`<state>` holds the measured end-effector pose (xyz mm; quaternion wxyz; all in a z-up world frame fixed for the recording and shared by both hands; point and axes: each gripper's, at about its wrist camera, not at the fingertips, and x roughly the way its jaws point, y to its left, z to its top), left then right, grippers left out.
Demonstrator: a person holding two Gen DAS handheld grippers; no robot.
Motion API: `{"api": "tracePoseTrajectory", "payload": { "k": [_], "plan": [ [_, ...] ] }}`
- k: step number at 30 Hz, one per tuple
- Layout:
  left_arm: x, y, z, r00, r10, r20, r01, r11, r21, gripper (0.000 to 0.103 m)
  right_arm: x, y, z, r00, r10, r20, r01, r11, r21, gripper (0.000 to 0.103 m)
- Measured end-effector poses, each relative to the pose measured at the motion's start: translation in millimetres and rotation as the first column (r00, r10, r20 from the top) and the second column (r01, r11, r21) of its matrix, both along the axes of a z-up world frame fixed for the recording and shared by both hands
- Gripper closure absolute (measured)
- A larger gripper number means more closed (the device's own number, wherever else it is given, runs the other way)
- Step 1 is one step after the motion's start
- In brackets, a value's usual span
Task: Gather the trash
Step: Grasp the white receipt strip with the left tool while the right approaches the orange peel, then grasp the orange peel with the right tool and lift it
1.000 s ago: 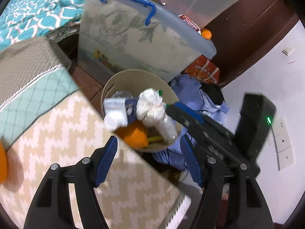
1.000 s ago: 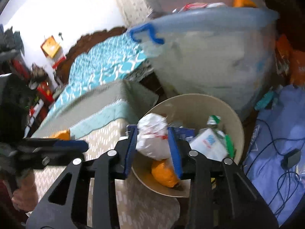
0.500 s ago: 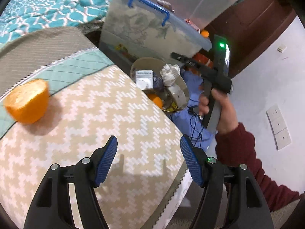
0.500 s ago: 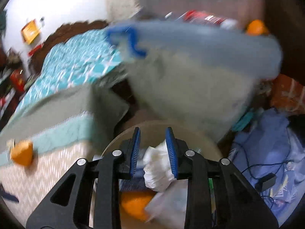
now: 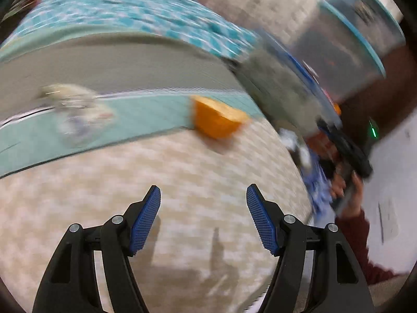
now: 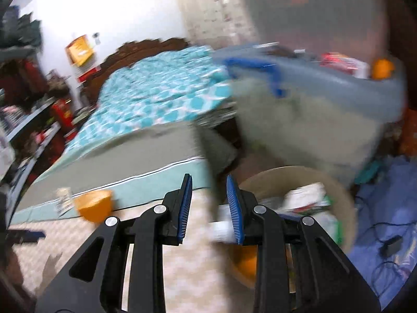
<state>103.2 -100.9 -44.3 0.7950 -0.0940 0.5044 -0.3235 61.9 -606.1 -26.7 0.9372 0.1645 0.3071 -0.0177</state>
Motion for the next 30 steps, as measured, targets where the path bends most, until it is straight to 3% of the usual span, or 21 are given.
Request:
{"api": "tracePoseTrajectory", "payload": {
  "k": [3, 4, 6, 8, 10, 17, 21, 22, 24, 25, 30],
  "plan": [
    [16.5, 42.4, 0.2, 0.992, 0.126, 0.000, -0.126, 0.992, 0.010, 0.038, 16.0, 45.5, 7.9, 0.994, 0.104, 0.018, -0.104, 0.995, 0.011, 0.065],
    [22.4, 53.2, 0.4, 0.987, 0.163, 0.007, -0.163, 0.986, 0.022, 0.038, 21.3, 59.8, 8.8, 0.991, 0.131, 0.024, -0.132, 0.991, 0.012, 0.051],
    [38.5, 72.0, -2.3, 0.974, 0.227, 0.010, -0.227, 0.973, 0.039, 0.038, 27.3, 82.1, 8.4, 0.986, 0.165, 0.033, -0.165, 0.986, 0.002, 0.039],
    [55.4, 84.2, -8.5, 0.965, 0.263, -0.005, -0.263, 0.964, 0.038, 0.030, 37.8, 110.6, 2.4, 0.978, 0.210, 0.013, -0.209, 0.978, -0.010, 0.038],
    [78.6, 92.5, -20.8, 0.953, 0.299, -0.043, -0.297, 0.954, 0.033, 0.030, 49.1, 132.7, -8.3, 0.970, 0.243, -0.018, -0.242, 0.970, 0.016, 0.035],
    [135.8, 84.5, -46.9, 0.944, 0.318, -0.086, -0.315, 0.948, 0.040, 0.030, 77.0, 177.5, -37.5, 0.964, 0.254, -0.082, -0.256, 0.966, -0.022, 0.018],
    [154.8, 71.9, -48.3, 0.946, 0.323, -0.041, -0.319, 0.945, 0.075, 0.028, 87.1, 182.3, -52.7, 0.957, 0.260, -0.133, -0.266, 0.964, -0.030, 0.013],
    [158.1, 68.5, -48.8, 0.946, 0.321, -0.037, -0.317, 0.945, 0.079, 0.030, 92.9, 186.0, -57.2, 0.953, 0.265, -0.147, -0.273, 0.962, -0.034, 0.012],
    [162.0, 62.2, -50.4, 0.948, 0.317, -0.025, -0.313, 0.944, 0.105, 0.048, 98.2, 188.3, -63.5, 0.949, 0.267, -0.169, -0.277, 0.960, -0.038, 0.010],
    [163.7, 55.9, -51.2, 0.950, 0.312, -0.013, -0.307, 0.941, 0.143, 0.066, 102.6, 190.5, -66.9, 0.945, 0.272, -0.179, -0.282, 0.959, -0.033, 0.009],
    [152.1, 43.5, -53.3, 0.965, 0.258, -0.038, -0.251, 0.960, 0.124, 0.075, 108.9, 200.3, -76.3, 0.933, 0.299, -0.201, -0.307, 0.952, -0.008, 0.009]
  ]
}}
